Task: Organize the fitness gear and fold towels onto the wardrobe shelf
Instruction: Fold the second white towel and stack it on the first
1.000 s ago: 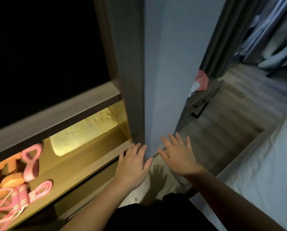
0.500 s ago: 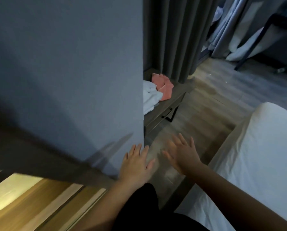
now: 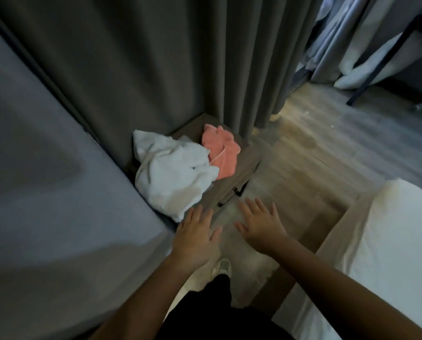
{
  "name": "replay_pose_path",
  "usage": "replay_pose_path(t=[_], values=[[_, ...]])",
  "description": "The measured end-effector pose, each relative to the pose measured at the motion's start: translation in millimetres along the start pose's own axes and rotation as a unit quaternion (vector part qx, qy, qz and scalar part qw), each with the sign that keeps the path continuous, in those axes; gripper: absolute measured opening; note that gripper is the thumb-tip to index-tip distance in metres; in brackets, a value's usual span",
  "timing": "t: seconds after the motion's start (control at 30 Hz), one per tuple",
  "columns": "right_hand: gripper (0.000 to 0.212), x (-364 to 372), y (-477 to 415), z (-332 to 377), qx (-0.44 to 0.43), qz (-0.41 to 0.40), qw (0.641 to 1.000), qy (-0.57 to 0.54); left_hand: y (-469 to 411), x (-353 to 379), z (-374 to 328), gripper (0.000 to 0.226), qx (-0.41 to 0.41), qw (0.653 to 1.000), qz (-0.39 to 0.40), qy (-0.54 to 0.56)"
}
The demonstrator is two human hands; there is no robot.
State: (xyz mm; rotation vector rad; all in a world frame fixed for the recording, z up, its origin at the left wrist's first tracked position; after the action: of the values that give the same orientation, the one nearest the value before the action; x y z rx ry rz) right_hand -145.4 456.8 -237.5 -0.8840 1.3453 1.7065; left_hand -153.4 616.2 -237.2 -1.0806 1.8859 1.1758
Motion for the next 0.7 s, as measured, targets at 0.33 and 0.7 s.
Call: replay_pose_path(t=[0.33,0.7], values=[[0.065,-39,-134,-8,-0.141,0.027,0.989,0.019,-101,-20,28,0.063,-0.189,0.980,-0.052,0.020],[0.092,-37,-273,42,-0.314,0.144,0.934,0.096,-148,-13,99,0.101,-0.443,0.887,-0.105,0.080]])
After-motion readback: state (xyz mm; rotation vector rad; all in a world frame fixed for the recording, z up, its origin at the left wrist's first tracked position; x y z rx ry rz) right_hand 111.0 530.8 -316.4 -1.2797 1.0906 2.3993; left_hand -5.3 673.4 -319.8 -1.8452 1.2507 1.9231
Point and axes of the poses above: each hand's wrist, its own y-axis away from the middle knuckle, its own x-axis out of the palm, z = x × y, the point moved 8 cm from there along -y, towards the middle knuckle, and after that the axes turned 1 degree about x, right-handed, at the moved point
